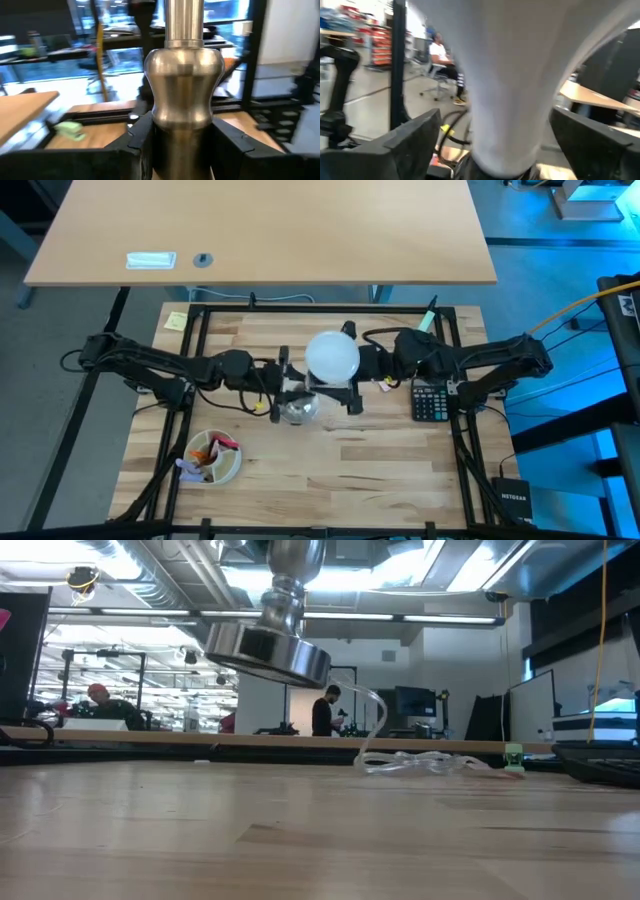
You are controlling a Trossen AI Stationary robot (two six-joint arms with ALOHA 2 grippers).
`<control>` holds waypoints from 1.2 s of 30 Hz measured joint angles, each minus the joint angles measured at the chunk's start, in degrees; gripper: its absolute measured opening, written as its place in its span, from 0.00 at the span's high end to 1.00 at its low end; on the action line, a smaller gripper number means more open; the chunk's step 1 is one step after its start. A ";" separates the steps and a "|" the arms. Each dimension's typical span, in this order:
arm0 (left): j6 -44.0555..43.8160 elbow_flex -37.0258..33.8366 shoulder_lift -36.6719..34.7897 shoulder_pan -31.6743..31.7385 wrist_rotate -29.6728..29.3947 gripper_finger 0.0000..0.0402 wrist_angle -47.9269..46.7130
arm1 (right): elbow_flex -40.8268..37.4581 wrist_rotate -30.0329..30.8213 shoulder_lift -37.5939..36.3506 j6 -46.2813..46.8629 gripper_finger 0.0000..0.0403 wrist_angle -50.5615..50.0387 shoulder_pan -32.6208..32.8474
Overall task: Screw lightbulb
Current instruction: Remove the lightbulb from the silver lamp
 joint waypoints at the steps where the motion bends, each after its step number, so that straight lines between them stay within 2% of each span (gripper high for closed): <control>1: -0.24 0.00 -0.21 -0.03 -1.77 0.69 -0.09 | 0.00 1.05 -0.29 0.00 0.05 -0.65 0.00; 5: 0.14 0.00 -0.75 -1.05 -10.69 0.69 -0.16 | 0.00 6.61 -2.61 0.01 0.02 -5.24 0.02; 12: 3.10 -0.02 -1.29 -3.42 -23.21 0.69 -0.24 | 0.04 17.77 -7.22 3.39 0.03 -14.89 0.02; 20: 5.35 -0.04 -1.29 -5.34 -37.71 0.69 0.15 | 0.07 26.91 -11.14 4.65 0.03 -23.30 0.04; 23: 6.37 -0.07 -1.29 -5.91 -42.89 0.69 0.17 | 0.09 27.86 -11.43 6.11 0.03 -23.42 0.04; 27: 6.41 -0.11 -1.29 -6.01 -46.86 0.69 0.25 | 0.11 27.06 -10.03 7.79 0.03 -22.03 0.02; 31: 5.97 -0.11 -1.29 -5.97 -48.13 0.69 0.22 | 0.11 26.53 -6.89 7.77 0.03 -17.25 -0.02; 36: 5.73 -0.11 -1.29 -6.01 -48.09 0.69 0.22 | 0.10 21.64 -1.26 7.15 0.03 -6.31 -0.02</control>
